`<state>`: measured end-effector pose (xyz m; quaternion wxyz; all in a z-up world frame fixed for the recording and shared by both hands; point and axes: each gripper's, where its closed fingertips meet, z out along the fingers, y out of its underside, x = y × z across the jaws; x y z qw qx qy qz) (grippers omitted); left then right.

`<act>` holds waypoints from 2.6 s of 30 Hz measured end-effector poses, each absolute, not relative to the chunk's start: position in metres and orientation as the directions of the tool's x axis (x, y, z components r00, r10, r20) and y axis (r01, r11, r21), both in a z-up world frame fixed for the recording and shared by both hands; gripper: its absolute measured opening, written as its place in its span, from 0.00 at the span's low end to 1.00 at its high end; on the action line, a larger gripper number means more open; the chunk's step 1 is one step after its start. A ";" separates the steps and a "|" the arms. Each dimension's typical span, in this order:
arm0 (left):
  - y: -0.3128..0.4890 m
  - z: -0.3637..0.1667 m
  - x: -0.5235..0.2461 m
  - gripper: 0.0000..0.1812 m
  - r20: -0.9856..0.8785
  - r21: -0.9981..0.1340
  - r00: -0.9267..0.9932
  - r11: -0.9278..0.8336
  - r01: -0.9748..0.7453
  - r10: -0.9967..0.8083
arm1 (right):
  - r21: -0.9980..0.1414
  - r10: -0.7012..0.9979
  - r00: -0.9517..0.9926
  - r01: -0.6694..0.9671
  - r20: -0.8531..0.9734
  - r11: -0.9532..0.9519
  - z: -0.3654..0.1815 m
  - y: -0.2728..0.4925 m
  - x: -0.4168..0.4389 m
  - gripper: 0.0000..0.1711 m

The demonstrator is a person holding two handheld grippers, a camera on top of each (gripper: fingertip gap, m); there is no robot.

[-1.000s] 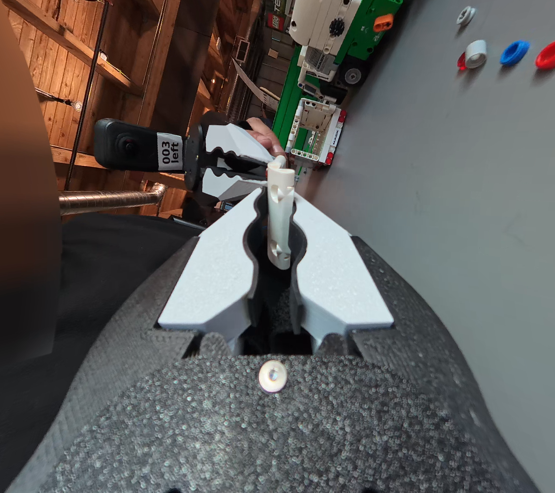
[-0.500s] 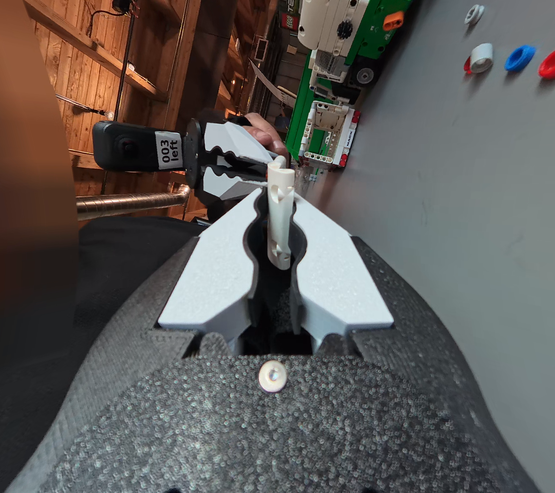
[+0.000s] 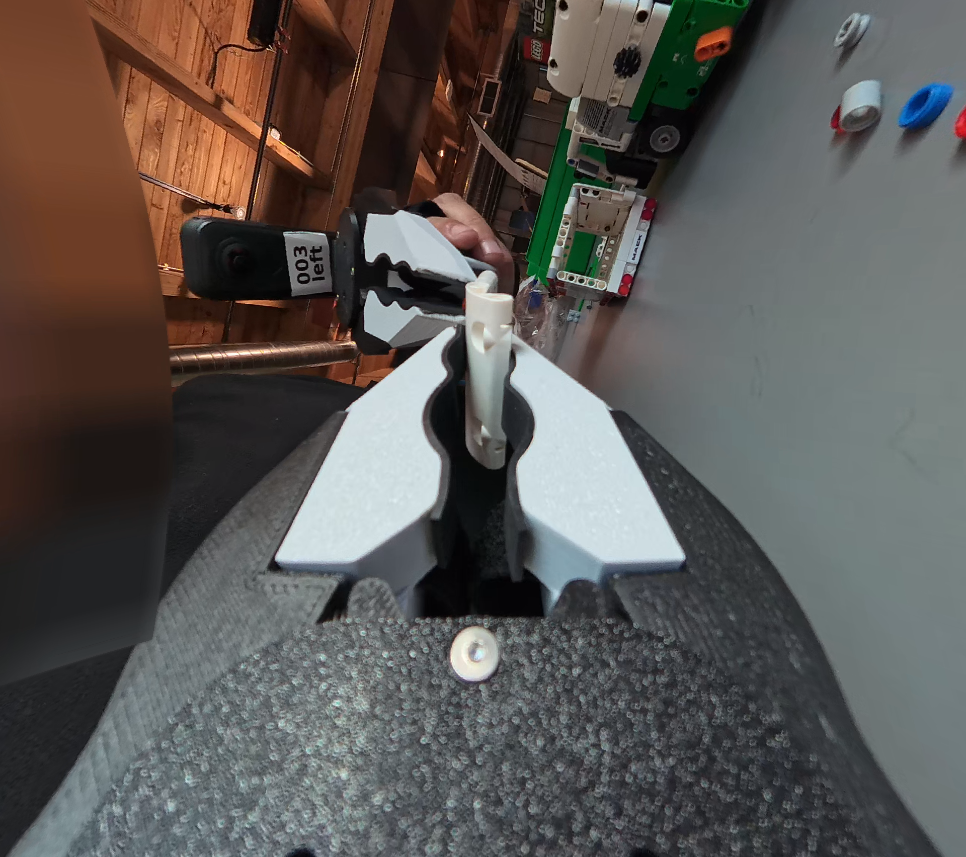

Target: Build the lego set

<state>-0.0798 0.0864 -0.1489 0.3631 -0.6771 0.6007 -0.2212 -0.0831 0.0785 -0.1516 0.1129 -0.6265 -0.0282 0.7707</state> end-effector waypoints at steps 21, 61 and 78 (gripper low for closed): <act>0.085 -0.149 -0.080 0.04 -0.160 -0.749 0.178 0.002 -0.663 -0.971 | -0.197 0.220 -0.192 -0.131 -0.957 -0.972 -0.151 0.077 -0.083 0.04; 0.084 -0.150 -0.080 0.09 0.899 -0.402 0.159 -0.913 -0.071 -0.409 | -0.237 0.257 -0.168 -0.132 -0.952 -0.962 -0.152 0.075 -0.085 0.05; 0.077 -0.154 -0.079 0.05 0.944 -0.325 0.038 -0.944 -0.054 -0.327 | -0.342 0.350 -0.082 -0.101 -0.933 -0.934 -0.158 0.068 -0.086 0.04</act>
